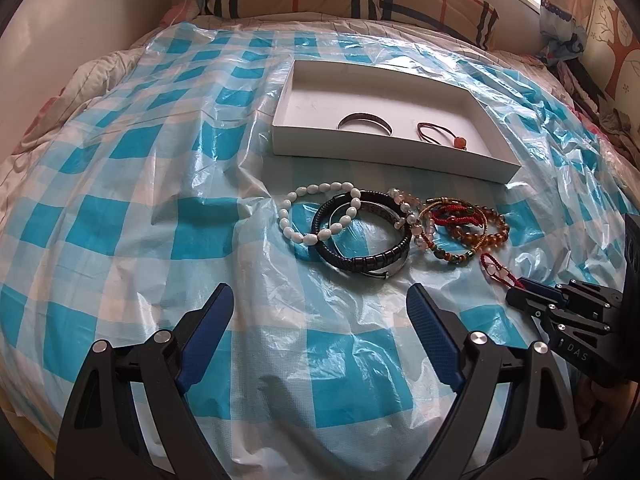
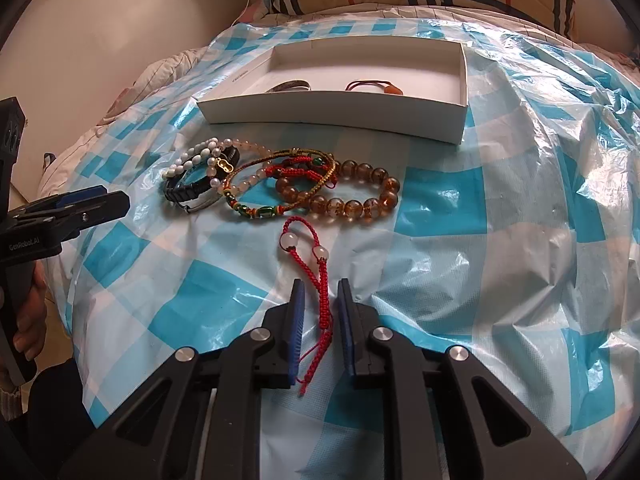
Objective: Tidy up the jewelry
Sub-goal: 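Draw the red string bracelet clear of the pile with the right tool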
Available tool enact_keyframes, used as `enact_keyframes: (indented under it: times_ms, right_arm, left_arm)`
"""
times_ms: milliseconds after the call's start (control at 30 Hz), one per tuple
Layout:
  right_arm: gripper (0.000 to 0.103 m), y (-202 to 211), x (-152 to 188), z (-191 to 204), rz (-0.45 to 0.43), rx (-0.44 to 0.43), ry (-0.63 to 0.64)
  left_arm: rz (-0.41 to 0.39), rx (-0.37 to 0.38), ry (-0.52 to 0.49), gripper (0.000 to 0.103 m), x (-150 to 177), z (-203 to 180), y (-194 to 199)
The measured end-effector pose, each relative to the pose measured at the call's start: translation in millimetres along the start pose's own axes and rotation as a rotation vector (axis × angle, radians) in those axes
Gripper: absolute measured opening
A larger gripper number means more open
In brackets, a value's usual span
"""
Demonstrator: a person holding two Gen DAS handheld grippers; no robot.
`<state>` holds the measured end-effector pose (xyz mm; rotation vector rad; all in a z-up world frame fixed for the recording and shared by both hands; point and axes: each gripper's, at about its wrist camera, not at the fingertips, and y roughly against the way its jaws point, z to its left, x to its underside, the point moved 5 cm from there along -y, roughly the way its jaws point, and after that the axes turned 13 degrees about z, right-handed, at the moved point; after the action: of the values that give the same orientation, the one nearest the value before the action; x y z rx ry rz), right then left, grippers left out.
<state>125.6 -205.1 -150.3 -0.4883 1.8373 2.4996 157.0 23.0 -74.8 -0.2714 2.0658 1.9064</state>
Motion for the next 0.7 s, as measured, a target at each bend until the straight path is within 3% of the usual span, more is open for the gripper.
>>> enact_keyframes:
  times_ms: [400, 467, 533, 700]
  right_arm:
    - [0.01, 9.4, 1.5, -3.2, -0.023, -0.018, -0.013]
    - [0.012, 10.3, 2.0, -4.5, -0.026, -0.022, -0.022]
    - [0.025, 8.9, 2.6, -2.2, -0.023, -0.023, -0.009]
    - [0.026, 1.0, 2.8, 6.4, -0.007, 0.053, 0.041]
  left_arm:
    - [0.001, -0.003, 0.0, 0.084, 0.2, -0.9, -0.4]
    - [0.001, -0.004, -0.002, 0.084, 0.3, -1.0, -0.5]
    - [0.001, -0.003, -0.002, 0.084, 0.5, -1.6, -0.7]
    - [0.001, -0.002, -0.007, 0.084, 1.3, -4.9, -0.7]
